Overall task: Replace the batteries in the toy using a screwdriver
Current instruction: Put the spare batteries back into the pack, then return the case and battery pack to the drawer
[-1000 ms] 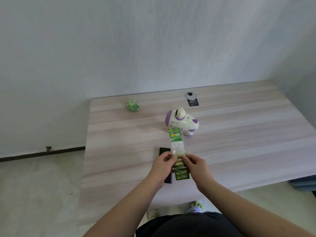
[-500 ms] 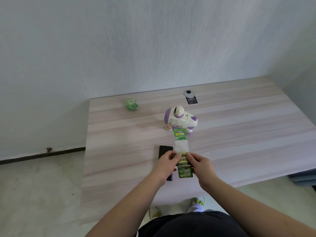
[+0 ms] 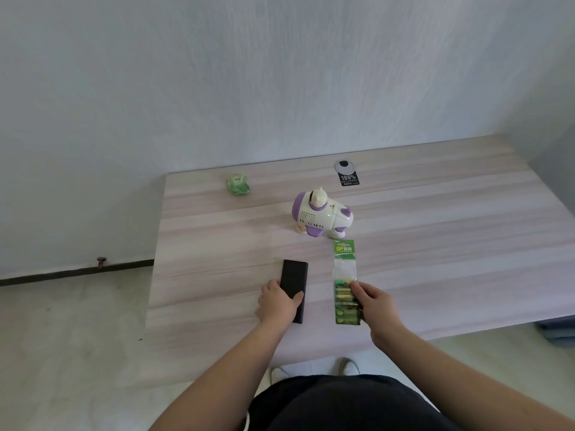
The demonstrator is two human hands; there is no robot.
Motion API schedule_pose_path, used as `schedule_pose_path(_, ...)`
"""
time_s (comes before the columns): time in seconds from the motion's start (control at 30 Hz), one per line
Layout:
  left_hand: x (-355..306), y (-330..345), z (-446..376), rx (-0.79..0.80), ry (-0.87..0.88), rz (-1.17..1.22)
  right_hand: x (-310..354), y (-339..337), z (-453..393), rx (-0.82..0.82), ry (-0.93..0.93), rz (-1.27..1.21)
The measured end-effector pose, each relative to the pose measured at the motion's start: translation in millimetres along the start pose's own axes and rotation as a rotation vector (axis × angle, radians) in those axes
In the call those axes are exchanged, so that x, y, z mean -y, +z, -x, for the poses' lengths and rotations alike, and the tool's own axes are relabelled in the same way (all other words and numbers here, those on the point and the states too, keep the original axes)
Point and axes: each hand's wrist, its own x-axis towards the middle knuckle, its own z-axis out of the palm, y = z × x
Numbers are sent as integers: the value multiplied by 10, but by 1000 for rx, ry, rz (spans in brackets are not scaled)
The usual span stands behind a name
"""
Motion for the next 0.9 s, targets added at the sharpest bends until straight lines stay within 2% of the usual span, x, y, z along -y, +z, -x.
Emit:
schedule_pose_path(0.13, -72, 84, 64, -49, -81, -123, 6, -139, -71, 19, 24, 19)
schedule_pose_path(0.3, -147, 157, 9, 4, -186, 42, 57, -324, -186, 40, 50, 39)
schedule_pose_path(0.53, -271, 258, 198, 72, -113, 217, 195, -507, -302, 103, 79, 42)
schedule_pose_path(0.67, -314, 323, 420, 143, -145, 414, 305, -554, -314, 175, 75, 72)
schedule_pose_path(0.9, -342, 162, 867, 98, -138, 879, 560, -615, -232, 272, -18, 183)
